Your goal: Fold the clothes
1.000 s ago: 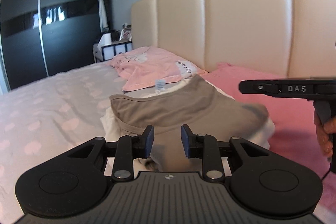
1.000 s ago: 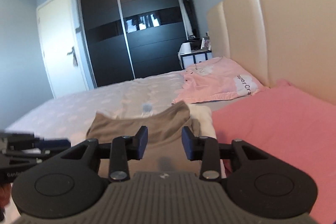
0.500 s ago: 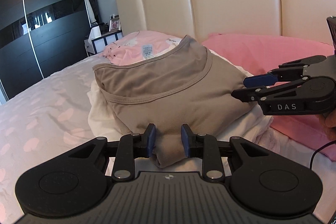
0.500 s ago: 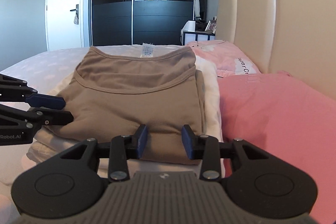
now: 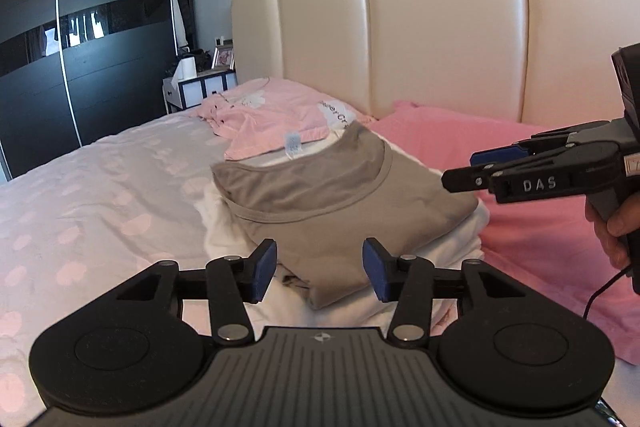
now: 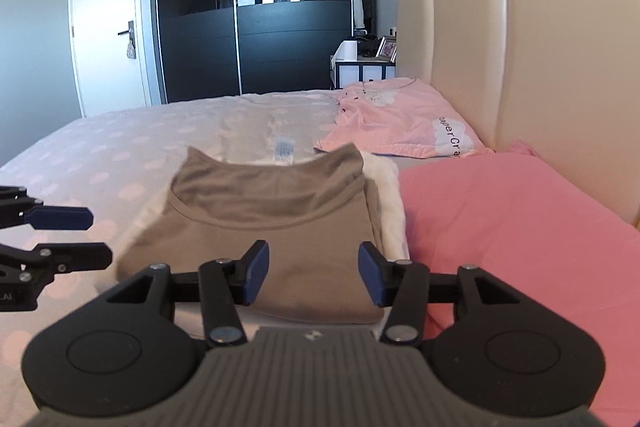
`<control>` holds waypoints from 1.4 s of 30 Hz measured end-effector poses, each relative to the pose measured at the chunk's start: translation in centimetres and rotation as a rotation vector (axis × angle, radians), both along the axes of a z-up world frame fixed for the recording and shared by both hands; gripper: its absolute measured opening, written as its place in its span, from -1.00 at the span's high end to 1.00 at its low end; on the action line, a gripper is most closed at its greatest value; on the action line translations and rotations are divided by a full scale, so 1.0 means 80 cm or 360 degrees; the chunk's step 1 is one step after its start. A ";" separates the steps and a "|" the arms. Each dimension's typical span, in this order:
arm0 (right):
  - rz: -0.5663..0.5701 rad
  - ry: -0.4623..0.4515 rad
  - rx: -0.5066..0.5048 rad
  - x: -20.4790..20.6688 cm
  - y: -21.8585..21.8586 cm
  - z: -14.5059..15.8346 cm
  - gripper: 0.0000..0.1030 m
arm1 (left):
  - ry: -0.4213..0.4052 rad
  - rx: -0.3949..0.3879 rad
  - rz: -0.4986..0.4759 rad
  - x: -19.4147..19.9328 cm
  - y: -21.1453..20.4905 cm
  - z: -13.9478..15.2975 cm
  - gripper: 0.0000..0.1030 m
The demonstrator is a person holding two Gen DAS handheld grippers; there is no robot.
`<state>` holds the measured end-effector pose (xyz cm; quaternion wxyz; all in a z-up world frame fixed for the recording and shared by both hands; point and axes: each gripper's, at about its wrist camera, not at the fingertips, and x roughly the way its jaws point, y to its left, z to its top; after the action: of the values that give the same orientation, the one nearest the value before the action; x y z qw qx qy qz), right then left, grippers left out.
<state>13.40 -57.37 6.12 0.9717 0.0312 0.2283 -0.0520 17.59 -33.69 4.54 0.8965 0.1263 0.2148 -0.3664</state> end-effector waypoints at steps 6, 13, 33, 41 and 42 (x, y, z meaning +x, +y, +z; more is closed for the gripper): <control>0.0040 -0.0062 0.0040 -0.048 0.045 0.069 -0.24 | -0.0100 -0.0034 -0.0001 -0.046 0.065 0.051 -0.12; 0.0180 -0.0112 0.0068 -0.104 0.139 0.133 -0.56 | -0.0303 -0.0045 0.0079 -0.121 0.149 0.103 -0.49; 0.0106 -0.0206 0.0133 -0.268 0.409 0.037 -0.98 | -0.0216 -0.0204 0.0756 -0.271 0.363 0.071 -0.65; 0.0119 -0.0126 0.0110 -0.300 0.477 -0.024 -0.98 | -0.0107 -0.0173 0.1076 -0.288 0.402 0.019 -0.65; 0.0127 -0.0115 0.0103 -0.301 0.483 -0.029 -0.98 | -0.0100 -0.0165 0.1084 -0.292 0.406 0.012 -0.65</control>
<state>-10.67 -18.72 3.77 0.9791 0.0553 0.1956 -0.0047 -5.77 -1.17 5.49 0.9787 0.0129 0.1980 -0.0525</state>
